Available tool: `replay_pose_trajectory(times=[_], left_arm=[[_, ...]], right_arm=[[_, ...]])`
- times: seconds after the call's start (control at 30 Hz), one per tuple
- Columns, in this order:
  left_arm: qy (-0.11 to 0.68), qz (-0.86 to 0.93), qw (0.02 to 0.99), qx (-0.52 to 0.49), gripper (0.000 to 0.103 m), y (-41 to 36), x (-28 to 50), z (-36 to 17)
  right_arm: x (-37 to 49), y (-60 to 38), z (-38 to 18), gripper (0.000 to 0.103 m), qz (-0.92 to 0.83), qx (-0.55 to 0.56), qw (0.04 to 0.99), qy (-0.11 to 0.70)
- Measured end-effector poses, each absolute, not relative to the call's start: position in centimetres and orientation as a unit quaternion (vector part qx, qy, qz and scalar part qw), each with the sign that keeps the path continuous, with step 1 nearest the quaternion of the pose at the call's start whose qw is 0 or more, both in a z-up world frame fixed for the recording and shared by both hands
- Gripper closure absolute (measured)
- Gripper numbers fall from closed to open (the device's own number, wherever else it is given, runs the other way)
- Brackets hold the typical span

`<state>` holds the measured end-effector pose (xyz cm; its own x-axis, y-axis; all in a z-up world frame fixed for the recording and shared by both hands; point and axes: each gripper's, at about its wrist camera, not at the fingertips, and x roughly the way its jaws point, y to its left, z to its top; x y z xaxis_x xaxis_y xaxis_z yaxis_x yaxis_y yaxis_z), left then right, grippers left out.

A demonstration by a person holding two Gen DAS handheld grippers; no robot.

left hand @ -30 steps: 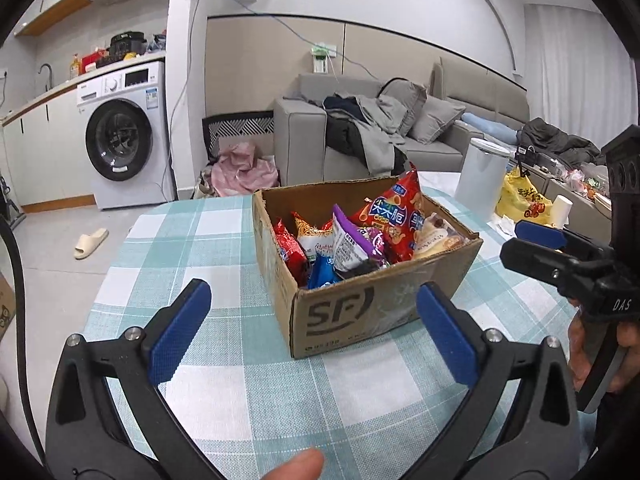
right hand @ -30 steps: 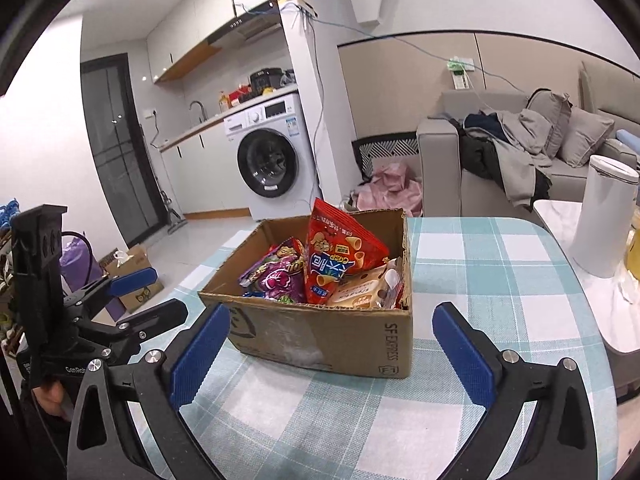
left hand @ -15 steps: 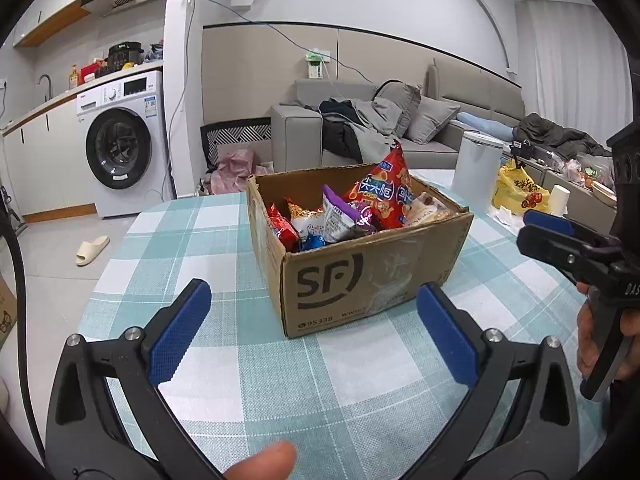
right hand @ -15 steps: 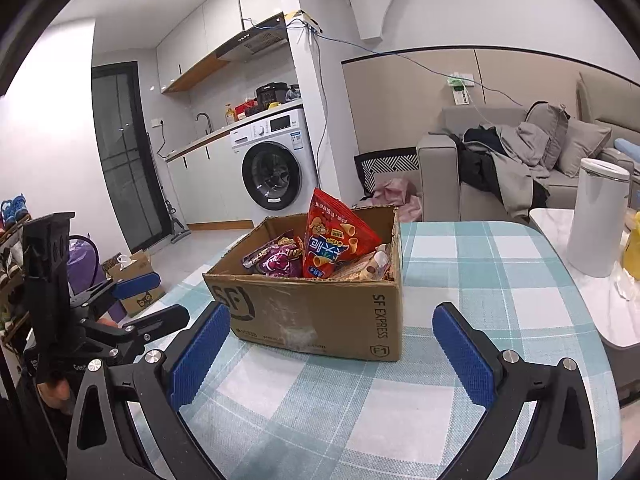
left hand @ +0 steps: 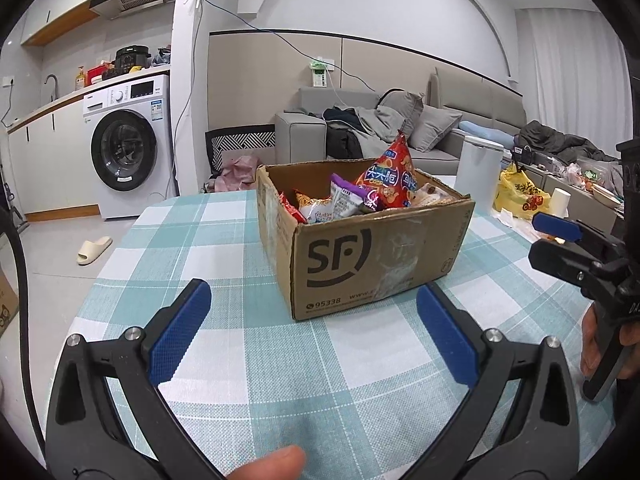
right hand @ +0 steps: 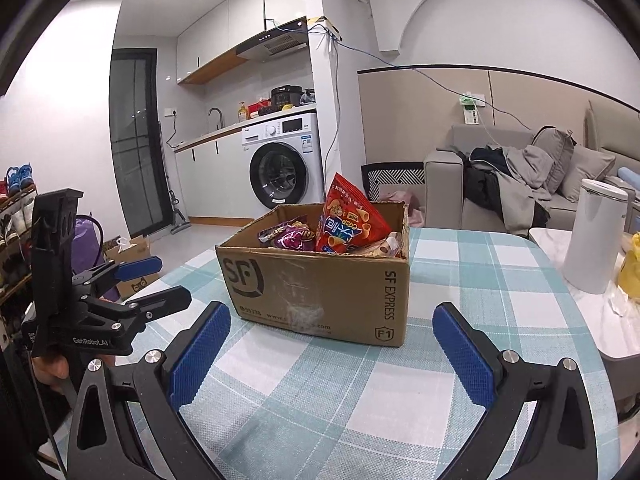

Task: Organize snacks

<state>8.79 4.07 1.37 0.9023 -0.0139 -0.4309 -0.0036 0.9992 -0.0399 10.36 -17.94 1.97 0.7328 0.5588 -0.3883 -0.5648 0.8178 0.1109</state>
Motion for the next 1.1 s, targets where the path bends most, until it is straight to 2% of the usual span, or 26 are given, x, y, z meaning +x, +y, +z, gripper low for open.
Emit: replay_pose_trajectory(times=[1.1], left_arm=[[0.213, 0.007, 0.977, -0.026, 0.001, 4.41, 8.42, 1.02]], right_arm=[[9.70, -18.04, 1.25, 0.000, 0.287, -0.015, 0.940, 0.182]])
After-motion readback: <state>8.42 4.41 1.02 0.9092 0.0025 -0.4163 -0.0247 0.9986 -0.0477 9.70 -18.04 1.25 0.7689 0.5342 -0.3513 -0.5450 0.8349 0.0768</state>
